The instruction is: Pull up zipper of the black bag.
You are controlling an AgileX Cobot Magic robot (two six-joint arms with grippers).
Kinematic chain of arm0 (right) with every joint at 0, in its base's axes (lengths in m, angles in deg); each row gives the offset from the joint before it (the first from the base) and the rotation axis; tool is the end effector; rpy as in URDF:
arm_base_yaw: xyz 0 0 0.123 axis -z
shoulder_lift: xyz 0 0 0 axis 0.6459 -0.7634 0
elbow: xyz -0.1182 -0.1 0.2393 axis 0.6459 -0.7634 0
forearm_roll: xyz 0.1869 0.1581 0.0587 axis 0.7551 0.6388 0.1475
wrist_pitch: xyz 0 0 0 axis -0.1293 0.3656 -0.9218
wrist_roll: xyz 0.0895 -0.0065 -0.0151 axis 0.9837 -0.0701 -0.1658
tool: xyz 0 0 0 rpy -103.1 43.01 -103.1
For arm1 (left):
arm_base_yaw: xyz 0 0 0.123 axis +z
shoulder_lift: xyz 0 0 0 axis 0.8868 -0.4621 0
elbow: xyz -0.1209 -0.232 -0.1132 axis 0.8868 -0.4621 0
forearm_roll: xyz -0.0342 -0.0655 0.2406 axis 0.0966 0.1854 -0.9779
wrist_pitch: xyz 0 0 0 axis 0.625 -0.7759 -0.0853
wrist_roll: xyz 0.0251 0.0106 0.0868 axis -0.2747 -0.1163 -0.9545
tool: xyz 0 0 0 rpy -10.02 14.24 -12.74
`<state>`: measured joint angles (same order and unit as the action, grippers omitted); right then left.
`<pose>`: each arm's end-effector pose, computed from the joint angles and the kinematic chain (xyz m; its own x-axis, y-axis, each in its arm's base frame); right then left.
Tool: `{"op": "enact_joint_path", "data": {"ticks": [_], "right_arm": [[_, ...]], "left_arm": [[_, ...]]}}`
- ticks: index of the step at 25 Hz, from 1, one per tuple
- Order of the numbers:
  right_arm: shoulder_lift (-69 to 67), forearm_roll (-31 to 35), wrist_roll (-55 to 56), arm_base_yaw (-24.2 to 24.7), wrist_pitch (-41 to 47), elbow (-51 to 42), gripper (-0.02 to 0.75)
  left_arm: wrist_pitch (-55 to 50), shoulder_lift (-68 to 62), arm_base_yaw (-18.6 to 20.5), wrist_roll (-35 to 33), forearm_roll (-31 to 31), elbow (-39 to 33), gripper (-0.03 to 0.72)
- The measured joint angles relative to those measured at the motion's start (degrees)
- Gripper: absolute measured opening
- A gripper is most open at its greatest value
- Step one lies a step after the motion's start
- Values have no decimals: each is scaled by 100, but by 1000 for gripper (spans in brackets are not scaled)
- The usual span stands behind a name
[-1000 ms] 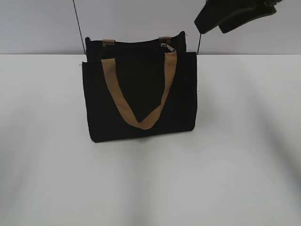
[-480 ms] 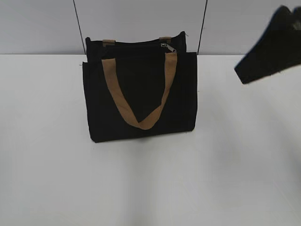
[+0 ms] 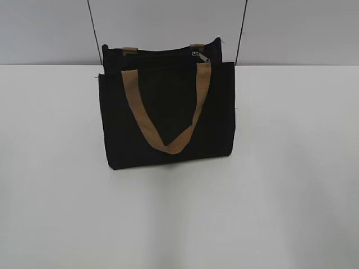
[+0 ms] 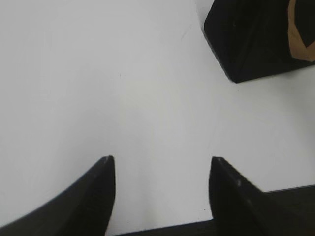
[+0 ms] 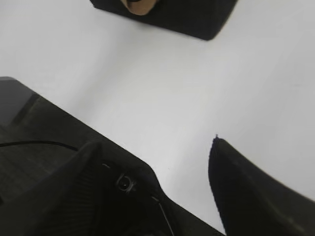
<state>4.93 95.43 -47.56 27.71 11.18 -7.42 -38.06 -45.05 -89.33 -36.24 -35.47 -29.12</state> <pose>0.1157 0.0615 0.3318 -0.6585 -0.3111 -0.6853 -0.5651 0.8057 0.1773 0.0229 0.0068 0.3104 -0.5896 0.1052 -0.8008 0.2170 0.9757 -0.0316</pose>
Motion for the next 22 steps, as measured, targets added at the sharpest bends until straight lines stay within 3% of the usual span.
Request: {"op": "enact_joint_path", "data": {"ticks": [8,15,22], "right_arm": [[1986,-1392,997,0,-97,-1222,510],[3068,-1826,1190,0,-75,-1682,507],[3156,-2187,1258,0,-364,-1732,504]], "left_arm": [[178,371,-6,-68,32,-437,455],[431,383,-6,-765,421,-562,455],[442,383,-6,-929,514,-562,454]]}}
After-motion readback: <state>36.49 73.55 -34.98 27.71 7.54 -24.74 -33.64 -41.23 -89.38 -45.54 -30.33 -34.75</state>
